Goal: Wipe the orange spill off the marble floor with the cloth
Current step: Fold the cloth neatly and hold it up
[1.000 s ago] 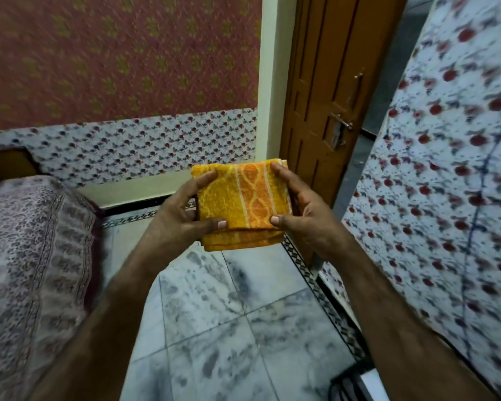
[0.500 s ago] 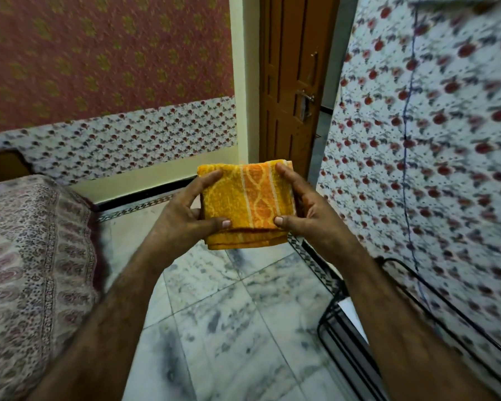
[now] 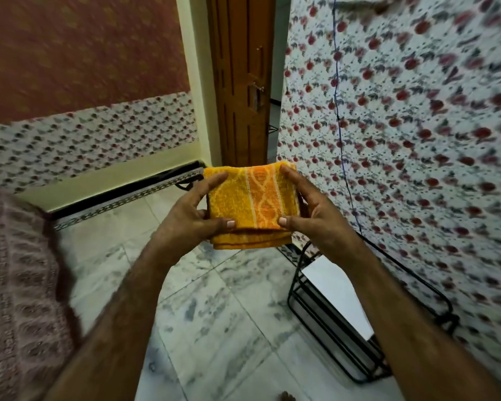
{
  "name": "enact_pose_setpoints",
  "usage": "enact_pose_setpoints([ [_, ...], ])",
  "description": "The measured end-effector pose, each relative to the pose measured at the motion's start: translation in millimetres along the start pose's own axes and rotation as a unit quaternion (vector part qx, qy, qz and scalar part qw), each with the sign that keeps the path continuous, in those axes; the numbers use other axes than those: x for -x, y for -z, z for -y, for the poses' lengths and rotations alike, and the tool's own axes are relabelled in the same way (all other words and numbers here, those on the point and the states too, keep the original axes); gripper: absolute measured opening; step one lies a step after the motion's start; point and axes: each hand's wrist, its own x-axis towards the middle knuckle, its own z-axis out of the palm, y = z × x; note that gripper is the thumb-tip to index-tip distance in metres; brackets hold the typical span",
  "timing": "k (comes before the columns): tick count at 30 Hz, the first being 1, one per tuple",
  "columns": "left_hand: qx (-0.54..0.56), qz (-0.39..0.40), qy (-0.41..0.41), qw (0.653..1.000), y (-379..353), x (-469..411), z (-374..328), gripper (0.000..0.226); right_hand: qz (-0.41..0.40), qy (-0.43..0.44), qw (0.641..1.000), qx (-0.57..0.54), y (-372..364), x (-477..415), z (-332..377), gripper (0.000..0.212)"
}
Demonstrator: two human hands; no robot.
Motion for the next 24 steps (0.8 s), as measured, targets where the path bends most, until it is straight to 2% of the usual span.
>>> enact_pose_setpoints([
  [7, 0.013, 0.078, 0.022, 0.997, -51.2, -30.2, 10.3, 0.086, -0.071, -0.020, 0.997, -0.012, 44.6, 33.8, -23.2, 0.088],
  [16, 0.025, 0.195, 0.026, 0.980, -144.7, -133.1, 31.4, 0.085, -0.197, -0.043, 0.979, 0.009, 136.5, 39.4, -68.8, 0.088],
  [24, -0.035, 0.279, 0.030, 0.959, -201.1, -229.1, 74.5, 0.085, -0.267, -0.086, 0.959, 0.022, 197.4, 25.8, -114.9, 0.089],
])
